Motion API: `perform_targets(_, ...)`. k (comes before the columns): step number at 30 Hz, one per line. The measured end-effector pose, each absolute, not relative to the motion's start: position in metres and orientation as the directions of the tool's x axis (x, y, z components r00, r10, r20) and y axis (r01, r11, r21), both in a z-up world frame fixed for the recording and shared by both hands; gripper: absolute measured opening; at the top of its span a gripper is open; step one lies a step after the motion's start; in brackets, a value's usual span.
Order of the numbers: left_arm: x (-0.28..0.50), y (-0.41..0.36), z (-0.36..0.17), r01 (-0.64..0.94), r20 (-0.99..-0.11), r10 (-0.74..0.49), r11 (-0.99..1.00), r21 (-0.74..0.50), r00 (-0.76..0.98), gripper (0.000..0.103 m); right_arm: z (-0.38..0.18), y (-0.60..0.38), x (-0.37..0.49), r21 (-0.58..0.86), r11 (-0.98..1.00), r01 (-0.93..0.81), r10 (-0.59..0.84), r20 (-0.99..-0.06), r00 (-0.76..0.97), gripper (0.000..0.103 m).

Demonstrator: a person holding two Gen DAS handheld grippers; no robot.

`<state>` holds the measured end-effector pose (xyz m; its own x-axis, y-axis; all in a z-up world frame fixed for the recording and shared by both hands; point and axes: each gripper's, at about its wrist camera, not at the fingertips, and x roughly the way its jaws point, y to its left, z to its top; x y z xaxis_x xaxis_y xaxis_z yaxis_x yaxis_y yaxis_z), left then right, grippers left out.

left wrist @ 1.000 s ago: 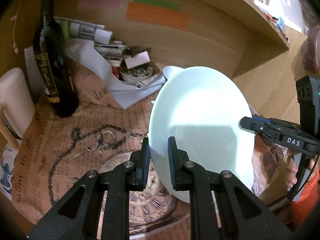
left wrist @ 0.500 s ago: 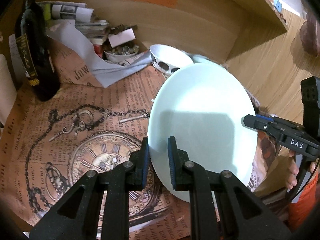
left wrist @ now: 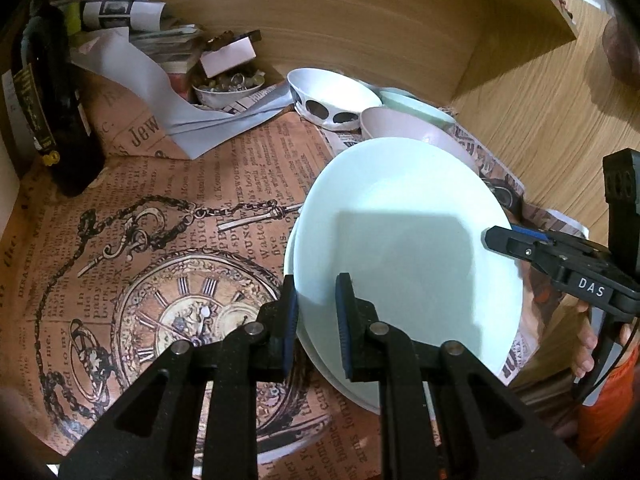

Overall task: Organize plates and bowls
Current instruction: 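Lower the mint green plate onto the white plate and open both grippers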

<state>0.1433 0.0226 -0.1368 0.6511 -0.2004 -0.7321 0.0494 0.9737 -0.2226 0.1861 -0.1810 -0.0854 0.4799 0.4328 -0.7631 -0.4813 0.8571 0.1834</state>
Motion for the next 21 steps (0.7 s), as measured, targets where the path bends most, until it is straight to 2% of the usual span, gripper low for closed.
perform_targets(5, 0.147, 0.022, -0.138, 0.05, -0.736, -0.188, 0.977, -0.205, 0.65, 0.016, -0.091, -0.184, 0.189, 0.221, 0.854, -0.471, 0.452, -0.763, 0.462, 0.026)
perform_targets(11, 0.151, 0.019, -0.14, 0.045, -0.74, -0.144, 0.987, -0.152, 0.657, 0.018, -0.097, -0.18, 0.187, 0.199, 0.853, -0.482, 0.439, -0.774, 0.456, 0.026)
perform_targets(18, 0.16, 0.026, -0.153, 0.032, -0.765, -0.184, 0.977, -0.209, 0.618, 0.021, -0.103, -0.179, 0.186, 0.188, 0.853, -0.487, 0.432, -0.779, 0.455, 0.026)
perform_targets(21, 0.161, 0.022, -0.152, 0.031, -0.766, -0.172, 0.98, -0.195, 0.62, 0.021, -0.102, -0.181, 0.187, 0.197, 0.853, -0.483, 0.437, -0.775, 0.456, 0.026)
